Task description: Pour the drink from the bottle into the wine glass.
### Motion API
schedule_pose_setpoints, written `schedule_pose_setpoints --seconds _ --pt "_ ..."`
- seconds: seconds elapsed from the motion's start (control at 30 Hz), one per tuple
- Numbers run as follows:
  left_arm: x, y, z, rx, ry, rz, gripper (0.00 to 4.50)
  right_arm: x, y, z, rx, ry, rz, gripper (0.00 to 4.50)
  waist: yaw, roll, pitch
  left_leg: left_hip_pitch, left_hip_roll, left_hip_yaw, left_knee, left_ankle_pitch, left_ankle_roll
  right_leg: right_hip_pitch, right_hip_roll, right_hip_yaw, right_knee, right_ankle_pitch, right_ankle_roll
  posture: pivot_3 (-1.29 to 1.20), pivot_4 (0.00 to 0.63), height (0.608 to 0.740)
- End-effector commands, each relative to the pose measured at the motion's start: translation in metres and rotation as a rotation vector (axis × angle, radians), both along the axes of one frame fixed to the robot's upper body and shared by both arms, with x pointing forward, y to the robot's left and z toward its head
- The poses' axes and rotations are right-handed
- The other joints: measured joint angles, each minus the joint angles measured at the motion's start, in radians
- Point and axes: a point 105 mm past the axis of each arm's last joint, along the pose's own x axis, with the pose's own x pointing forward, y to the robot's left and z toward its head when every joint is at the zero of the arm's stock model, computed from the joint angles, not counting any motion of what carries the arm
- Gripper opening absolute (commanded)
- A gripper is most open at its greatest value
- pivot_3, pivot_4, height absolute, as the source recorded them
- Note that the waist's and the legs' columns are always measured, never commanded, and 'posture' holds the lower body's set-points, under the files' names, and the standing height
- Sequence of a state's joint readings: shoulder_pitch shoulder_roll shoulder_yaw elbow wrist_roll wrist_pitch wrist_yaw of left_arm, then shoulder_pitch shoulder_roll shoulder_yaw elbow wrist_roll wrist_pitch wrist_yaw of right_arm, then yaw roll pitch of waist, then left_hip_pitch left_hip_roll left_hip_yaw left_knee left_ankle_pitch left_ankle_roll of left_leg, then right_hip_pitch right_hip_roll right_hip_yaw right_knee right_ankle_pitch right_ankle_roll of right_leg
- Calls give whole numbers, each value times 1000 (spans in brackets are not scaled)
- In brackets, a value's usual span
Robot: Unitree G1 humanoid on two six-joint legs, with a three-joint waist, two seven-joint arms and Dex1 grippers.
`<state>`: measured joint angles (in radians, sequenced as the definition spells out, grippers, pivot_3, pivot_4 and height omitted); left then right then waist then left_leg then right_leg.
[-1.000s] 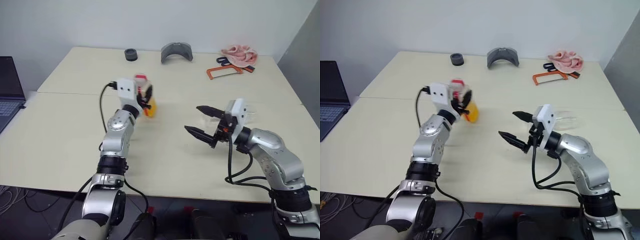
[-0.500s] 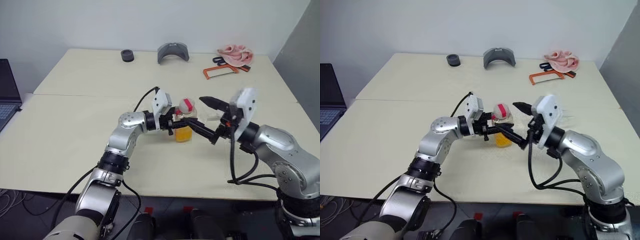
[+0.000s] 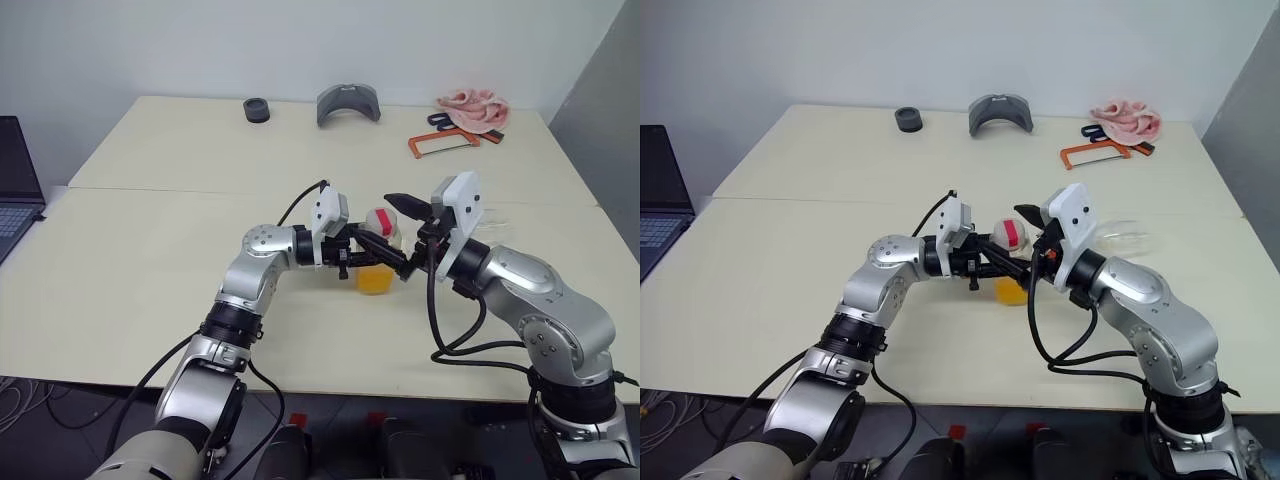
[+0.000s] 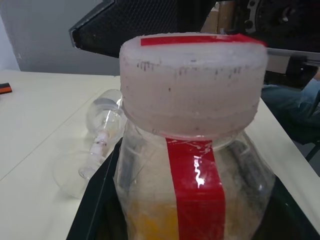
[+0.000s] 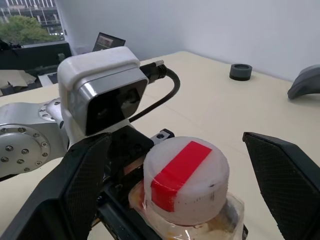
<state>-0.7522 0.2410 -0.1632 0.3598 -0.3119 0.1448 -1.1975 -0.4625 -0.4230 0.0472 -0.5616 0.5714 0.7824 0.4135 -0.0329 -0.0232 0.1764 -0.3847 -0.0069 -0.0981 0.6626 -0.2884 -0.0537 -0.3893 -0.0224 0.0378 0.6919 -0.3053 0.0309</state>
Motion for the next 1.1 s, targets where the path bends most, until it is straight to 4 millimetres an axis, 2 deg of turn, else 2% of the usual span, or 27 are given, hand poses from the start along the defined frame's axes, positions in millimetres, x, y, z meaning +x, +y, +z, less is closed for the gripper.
schedule_pose_setpoints --seconds 0.03,0.17,0.2,0.3,0.4,0.5,0.6,0.73,0.83,0.9,1.1 --pt "-3 -2 15 -9 -56 -31 1820 -2 4 13 12 -59 21 3574 0 0 0 0 0 0 0 0 0 0 0 0 0 0 0 0 150 740" --pt "-4 0 15 -1 -56 -37 1820 -4 6 12 7 -66 51 2148 0 0 0 0 0 0 0 0 0 0 0 0 0 0 0 0 150 740" --pt "-4 0 15 2 -55 -42 1820 -5 8 12 6 -68 70 1914 0 0 0 0 0 0 0 0 0 0 0 0 0 0 0 0 150 740" --pt "-8 0 15 19 -57 -78 1819 -19 17 10 -82 -103 283 1903 -1 0 0 0 0 0 0 0 0 0 0 0 0 0 0 0 150 740" --pt "-11 -1 14 53 -70 -127 1816 -20 10 1 -297 -104 486 1903 0 1 1 0 -1 1 0 0 0 0 0 0 0 0 0 0 150 740" --pt "-14 -1 15 71 -78 -162 1815 -4 3 11 -273 -66 503 1903 -3 1 1 1 -1 1 0 0 1 1 2 -1 -1 0 0 0 150 740" --pt "-14 -2 16 72 -78 -166 1815 1 -4 11 -241 -11 488 1903 -2 1 1 1 0 0 -1 0 1 0 3 -1 -1 0 0 0 150 740" --pt "-10 -3 15 61 -74 -138 1814 8 -17 24 -116 -120 260 3210 0 1 1 -1 1 -1 0 0 0 0 0 -1 -1 0 0 0 150 740" --pt "-6 -2 16 51 -70 -111 1814 -11 -15 27 -44 -154 185 4245 3 1 1 -5 -1 -2 1 1 -1 -2 -1 -1 -1 0 0 0 150 740" --pt "-3 -2 17 44 -66 -95 1814 -26 -8 22 -24 -154 163 4258 3 1 1 -10 -1 -4 3 2 -3 -6 -1 -1 -1 0 0 0 150 740" --pt "6 -7 16 48 -86 -52 1814 -27 11 6 14 -169 -56 4258 -1 1 1 -12 -1 -2 3 2 -3 -11 0 0 5 0 0 0 150 740"
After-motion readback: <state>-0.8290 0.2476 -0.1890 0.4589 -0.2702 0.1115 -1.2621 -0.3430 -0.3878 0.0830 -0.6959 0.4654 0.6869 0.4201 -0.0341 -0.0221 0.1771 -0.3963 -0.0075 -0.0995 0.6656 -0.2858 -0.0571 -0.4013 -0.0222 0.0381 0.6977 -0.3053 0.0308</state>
